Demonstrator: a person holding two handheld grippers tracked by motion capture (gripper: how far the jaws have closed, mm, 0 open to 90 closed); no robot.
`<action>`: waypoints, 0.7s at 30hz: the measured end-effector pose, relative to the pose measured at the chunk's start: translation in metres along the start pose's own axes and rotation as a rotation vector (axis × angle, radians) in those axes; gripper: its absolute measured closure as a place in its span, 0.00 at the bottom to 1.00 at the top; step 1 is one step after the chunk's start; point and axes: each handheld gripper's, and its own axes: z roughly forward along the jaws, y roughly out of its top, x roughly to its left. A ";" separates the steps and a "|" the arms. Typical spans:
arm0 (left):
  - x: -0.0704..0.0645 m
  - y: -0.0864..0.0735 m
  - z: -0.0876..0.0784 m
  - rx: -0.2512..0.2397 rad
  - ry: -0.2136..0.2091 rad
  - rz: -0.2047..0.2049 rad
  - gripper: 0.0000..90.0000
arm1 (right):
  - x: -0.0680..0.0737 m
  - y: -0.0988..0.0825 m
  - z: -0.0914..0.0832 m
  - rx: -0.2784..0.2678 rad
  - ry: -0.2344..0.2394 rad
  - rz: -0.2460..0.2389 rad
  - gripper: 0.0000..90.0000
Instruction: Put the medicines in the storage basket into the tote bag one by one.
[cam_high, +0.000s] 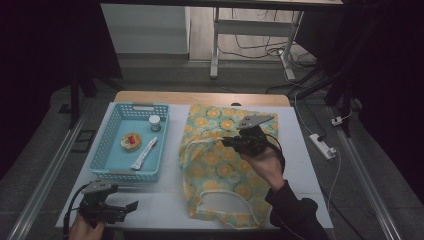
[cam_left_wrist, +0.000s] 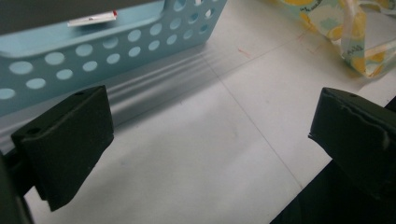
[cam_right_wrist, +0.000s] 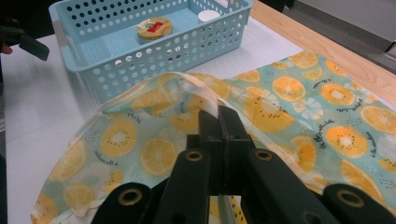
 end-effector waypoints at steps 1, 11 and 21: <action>0.000 0.001 -0.001 0.000 0.000 0.003 0.00 | 0.000 0.000 0.000 -0.002 -0.001 0.001 1.00; -0.001 0.006 -0.005 -0.013 -0.006 0.023 0.00 | -0.001 -0.001 -0.001 -0.002 -0.001 0.001 1.00; 0.001 0.016 -0.014 -0.045 -0.049 0.034 0.00 | -0.002 -0.001 -0.003 -0.005 -0.002 0.001 1.00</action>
